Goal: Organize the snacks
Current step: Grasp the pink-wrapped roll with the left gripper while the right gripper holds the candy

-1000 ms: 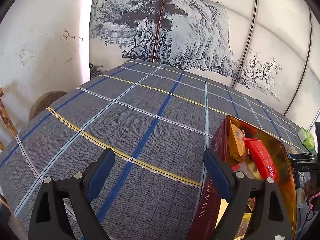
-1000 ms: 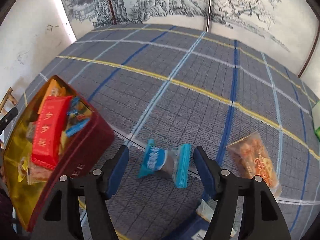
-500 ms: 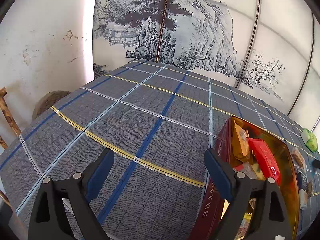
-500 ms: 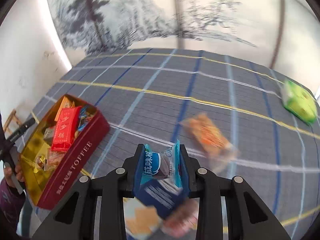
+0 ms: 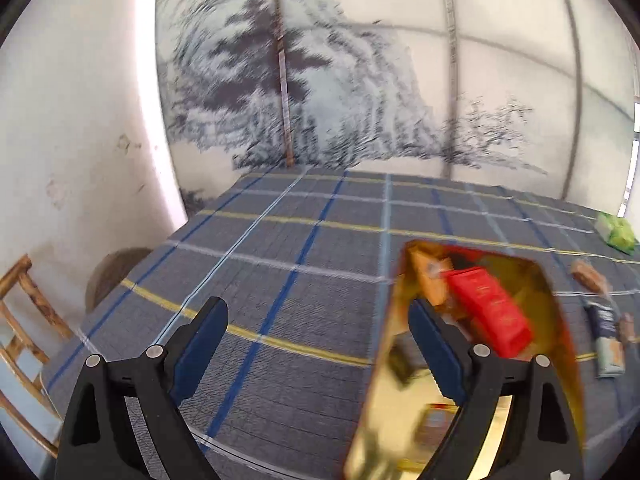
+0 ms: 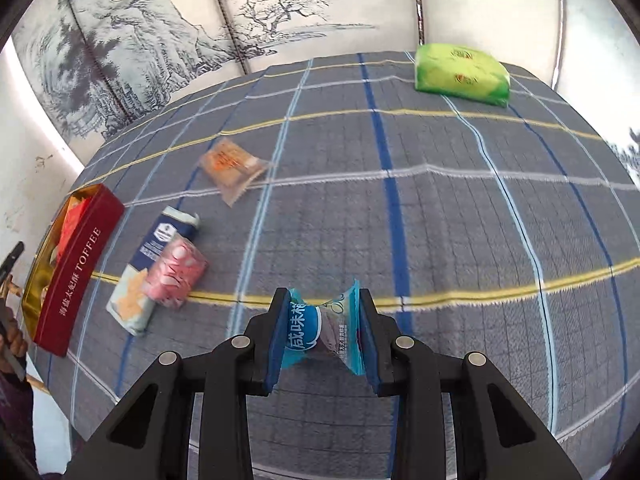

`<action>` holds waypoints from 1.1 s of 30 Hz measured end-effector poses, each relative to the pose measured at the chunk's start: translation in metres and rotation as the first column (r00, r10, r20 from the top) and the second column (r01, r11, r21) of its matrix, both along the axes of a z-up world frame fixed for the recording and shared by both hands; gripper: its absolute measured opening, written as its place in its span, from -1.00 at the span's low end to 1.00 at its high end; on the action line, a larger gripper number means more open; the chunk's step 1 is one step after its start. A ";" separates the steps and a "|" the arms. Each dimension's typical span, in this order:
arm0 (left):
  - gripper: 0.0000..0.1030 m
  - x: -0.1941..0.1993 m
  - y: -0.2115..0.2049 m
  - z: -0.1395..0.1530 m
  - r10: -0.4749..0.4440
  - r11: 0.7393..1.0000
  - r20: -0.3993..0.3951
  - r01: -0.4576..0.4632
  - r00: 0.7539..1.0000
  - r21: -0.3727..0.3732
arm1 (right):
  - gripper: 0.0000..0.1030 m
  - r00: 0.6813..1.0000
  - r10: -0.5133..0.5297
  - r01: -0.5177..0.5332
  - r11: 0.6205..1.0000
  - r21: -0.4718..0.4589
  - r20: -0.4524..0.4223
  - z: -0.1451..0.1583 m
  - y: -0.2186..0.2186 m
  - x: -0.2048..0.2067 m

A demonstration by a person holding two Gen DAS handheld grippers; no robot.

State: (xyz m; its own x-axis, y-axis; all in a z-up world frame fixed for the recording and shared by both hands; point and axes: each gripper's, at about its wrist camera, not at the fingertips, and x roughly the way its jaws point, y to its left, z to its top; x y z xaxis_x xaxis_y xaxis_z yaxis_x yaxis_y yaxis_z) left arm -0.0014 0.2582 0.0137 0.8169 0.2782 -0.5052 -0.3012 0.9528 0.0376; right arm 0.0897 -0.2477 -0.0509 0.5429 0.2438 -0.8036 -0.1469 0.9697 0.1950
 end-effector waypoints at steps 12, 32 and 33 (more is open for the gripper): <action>0.85 0.027 -0.133 0.039 -0.378 0.926 -0.121 0.378 0.918 -0.024 | 0.04 0.995 0.060 -0.058 0.998 -0.025 0.084 -0.009 0.007 -0.013; 0.26 0.102 -0.321 -0.024 -0.761 0.607 -0.394 0.781 0.516 -0.150 | -0.31 0.990 0.000 -0.002 1.000 0.016 0.139 -0.009 -0.065 -0.004; 0.16 0.104 -0.323 -0.029 -0.758 0.607 -0.407 0.780 0.509 -0.154 | -0.31 0.990 -0.001 -0.003 1.000 0.027 0.144 -0.009 -0.066 -0.005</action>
